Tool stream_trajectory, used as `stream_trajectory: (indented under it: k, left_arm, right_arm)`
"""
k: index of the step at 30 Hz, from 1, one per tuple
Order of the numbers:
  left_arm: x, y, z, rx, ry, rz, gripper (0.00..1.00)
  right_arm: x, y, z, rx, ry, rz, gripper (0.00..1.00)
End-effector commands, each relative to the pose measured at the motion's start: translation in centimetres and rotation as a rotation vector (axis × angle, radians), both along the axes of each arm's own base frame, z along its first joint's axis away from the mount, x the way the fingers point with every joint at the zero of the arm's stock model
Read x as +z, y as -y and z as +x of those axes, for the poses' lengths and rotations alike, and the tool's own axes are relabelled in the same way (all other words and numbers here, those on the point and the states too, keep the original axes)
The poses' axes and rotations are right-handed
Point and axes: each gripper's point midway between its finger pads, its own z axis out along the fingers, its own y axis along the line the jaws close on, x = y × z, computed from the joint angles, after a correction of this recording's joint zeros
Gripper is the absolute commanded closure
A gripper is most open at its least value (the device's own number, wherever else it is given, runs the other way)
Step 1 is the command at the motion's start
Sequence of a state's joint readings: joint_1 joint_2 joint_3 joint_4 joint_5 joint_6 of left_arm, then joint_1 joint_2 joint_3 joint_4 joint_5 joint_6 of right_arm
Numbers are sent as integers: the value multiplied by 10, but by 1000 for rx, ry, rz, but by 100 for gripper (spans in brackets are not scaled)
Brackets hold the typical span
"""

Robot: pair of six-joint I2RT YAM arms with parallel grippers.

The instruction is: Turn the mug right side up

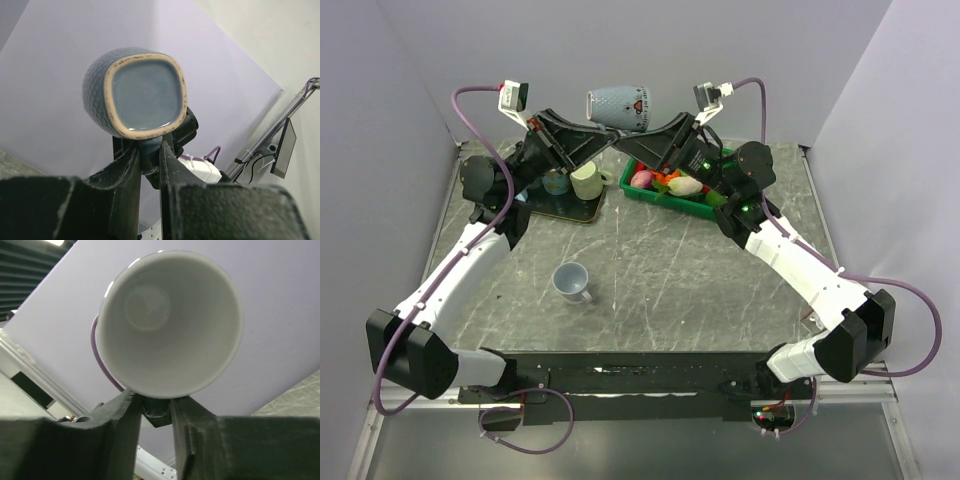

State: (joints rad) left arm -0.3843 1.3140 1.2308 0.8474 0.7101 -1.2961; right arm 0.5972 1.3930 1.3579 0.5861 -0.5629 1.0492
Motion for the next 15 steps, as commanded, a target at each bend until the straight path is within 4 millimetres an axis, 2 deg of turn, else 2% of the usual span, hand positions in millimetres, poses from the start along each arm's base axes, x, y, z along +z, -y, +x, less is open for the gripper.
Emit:
stream_trajectory:
  k: [1,2,4,9,12,13,15]
  left_arm:
    - [9,4,-25,-73,97,27,99]
    - [7,4,-24,-70,95,28,99]
    - [7,3,-24,-68,85,28,99]
    - [-1,5,-17,-44,44,53,99]
    - [-3,4,-11,0,40,70,73]
    - [-7,4,-9,16,34,88,56]
    - [-11,4,-4,43,20,99,35]
  right_arm:
    - [36,8,-15,15,101,77,78]
    - [37,9,-15,11,101,79,88]
    - [34,9,-13,4,95,74,98]
    - [30,14,-7,-54,90,60,100]
    - [30,17,-6,-87,92,56,100]
    - [30,19,-7,-98,97,54,100]
    - [28,24,-2,-153,87,38,100]
